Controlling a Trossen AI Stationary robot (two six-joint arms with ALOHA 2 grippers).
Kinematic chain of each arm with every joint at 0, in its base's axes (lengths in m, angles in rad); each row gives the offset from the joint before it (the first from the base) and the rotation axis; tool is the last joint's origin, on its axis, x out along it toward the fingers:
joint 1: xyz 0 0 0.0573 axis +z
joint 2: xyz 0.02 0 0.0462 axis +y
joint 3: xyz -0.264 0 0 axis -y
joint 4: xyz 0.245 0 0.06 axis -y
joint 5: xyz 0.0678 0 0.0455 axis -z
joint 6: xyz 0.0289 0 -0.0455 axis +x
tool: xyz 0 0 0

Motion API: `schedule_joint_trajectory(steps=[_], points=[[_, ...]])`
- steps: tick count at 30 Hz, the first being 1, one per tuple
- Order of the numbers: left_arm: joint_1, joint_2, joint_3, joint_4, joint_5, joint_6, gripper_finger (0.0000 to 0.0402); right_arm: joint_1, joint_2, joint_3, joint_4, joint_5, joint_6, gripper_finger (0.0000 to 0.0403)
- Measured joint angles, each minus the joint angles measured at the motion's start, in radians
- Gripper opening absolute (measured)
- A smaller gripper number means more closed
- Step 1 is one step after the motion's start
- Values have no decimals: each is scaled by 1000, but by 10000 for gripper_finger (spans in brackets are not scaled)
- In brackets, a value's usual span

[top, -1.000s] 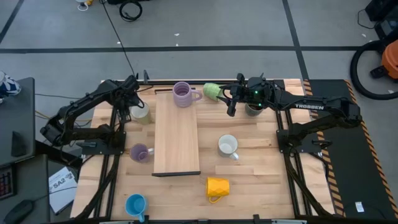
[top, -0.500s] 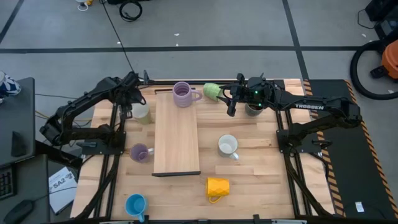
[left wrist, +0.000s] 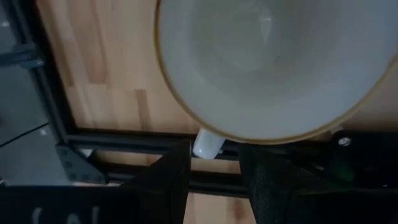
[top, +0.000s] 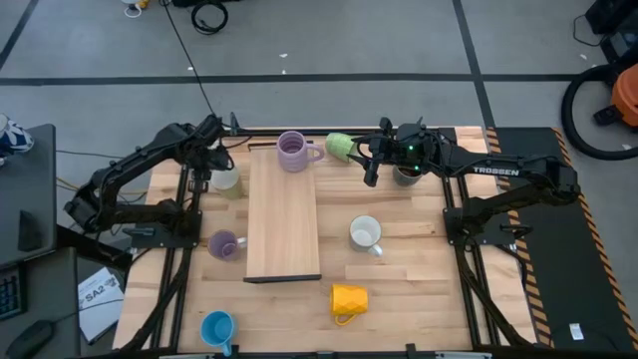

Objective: Place coffee mugs
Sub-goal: Put the light green mug on the shelf

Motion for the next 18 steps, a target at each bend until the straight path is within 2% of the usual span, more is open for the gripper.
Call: schedule_joint_trajectory(steps=[18], points=[[-31, 159, 0, 12, 28, -71, 138, 0, 0, 0, 0, 0, 0, 218]])
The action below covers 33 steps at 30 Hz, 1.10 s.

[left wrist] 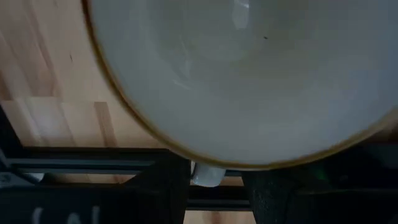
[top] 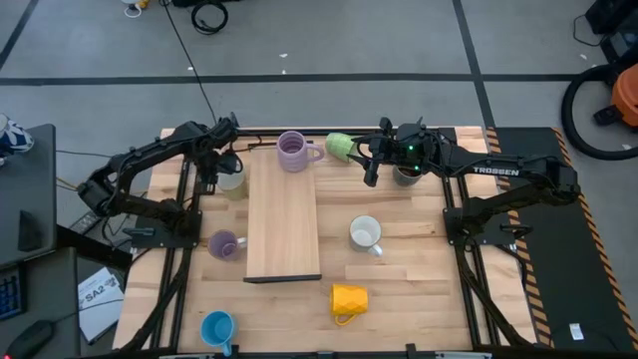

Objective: Place coffee mugs
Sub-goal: Put the light green mug on the shelf

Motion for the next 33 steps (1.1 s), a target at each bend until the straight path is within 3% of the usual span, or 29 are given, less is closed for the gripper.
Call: schedule_joint_trajectory(steps=[9, 33], points=[[0, -1, 0, 10, -17, -24, 65, 0, 0, 0, 0, 0, 0, 218], [0, -54, 1, -53, -36, -308, 65, 0, 0, 0, 0, 0, 0, 218]])
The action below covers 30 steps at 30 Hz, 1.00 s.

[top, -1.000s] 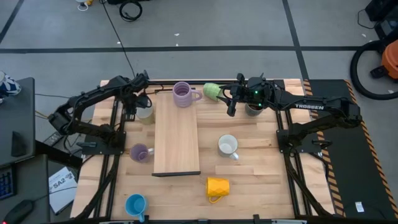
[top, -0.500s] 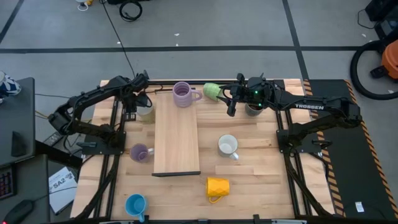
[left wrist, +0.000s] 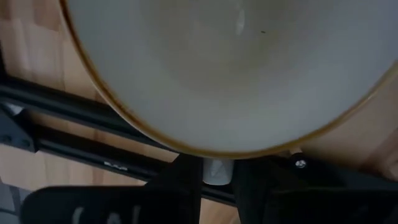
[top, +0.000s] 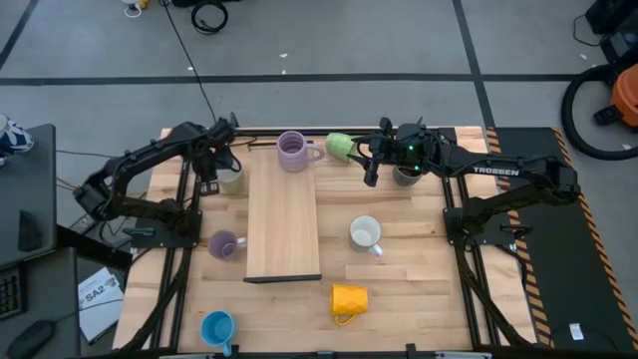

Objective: Place coffee mugs
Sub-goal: Put the light green mug on the shelf

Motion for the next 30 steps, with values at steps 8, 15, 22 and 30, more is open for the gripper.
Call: schedule_joint_trajectory(steps=[8, 15, 22, 30], points=[[0, -67, 82, -92, 5, -57, 65, 0, 0, 0, 0, 0, 0, 218], [0, -77, 244, -221, 11, -89, 65, 0, 0, 0, 0, 0, 0, 218], [-1, -77, 440, -341, 26, -136, 65, 0, 0, 0, 0, 0, 0, 218], [-79, -77, 631, -375, 50, -183, 65, 0, 0, 0, 0, 0, 0, 218]])
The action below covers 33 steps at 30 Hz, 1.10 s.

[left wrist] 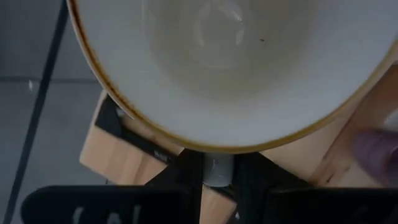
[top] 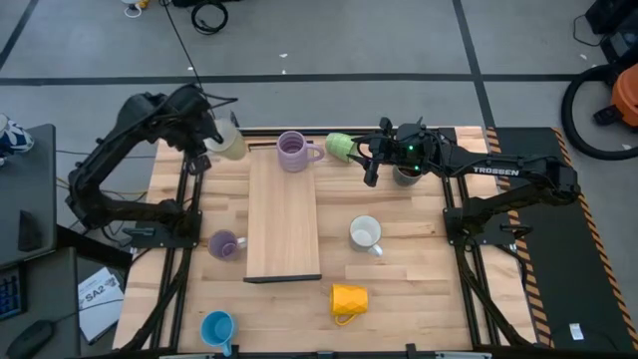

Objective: Place coffee mugs
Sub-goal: Put the light green mug on the shelf

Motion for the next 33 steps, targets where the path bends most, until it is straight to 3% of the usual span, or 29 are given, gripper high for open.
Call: schedule_joint_trajectory(steps=[6, 15, 33], points=[[-92, 0, 76, 0, 15, -71, 65, 0, 0, 0, 0, 0, 0, 218], [-227, 18, 83, 11, 16, -198, 65, 0, 0, 0, 0, 0, 0, 218], [-268, 216, 83, 23, 24, -200, 65, 0, 0, 0, 0, 0, 0, 218]])
